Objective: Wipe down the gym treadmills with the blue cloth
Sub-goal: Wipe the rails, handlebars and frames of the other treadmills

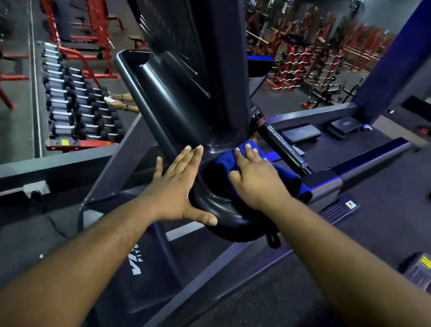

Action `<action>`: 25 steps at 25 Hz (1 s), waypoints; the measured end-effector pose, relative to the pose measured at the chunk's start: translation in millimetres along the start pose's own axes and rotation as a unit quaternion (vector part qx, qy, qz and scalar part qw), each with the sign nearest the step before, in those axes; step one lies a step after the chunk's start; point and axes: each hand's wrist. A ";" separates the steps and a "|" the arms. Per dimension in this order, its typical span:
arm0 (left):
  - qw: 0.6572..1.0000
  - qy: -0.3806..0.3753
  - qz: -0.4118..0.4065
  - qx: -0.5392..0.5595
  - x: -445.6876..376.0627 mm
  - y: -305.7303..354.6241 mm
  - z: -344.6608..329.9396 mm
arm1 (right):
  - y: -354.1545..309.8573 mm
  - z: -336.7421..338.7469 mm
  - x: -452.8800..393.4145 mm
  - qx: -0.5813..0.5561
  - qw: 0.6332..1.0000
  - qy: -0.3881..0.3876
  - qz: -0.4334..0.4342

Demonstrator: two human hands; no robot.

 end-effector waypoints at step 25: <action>1.000 -0.014 0.002 0.005 0.7 2.3 3.5 | -33.4 0.8 -3.0 0.095 0.978 -0.068 0.174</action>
Point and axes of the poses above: each hand's wrist, its own x-axis away from the middle knuckle, its own z-axis out of the back of the hand, y = z × x, and after that the axes turned 4 degrees about z, right-handed
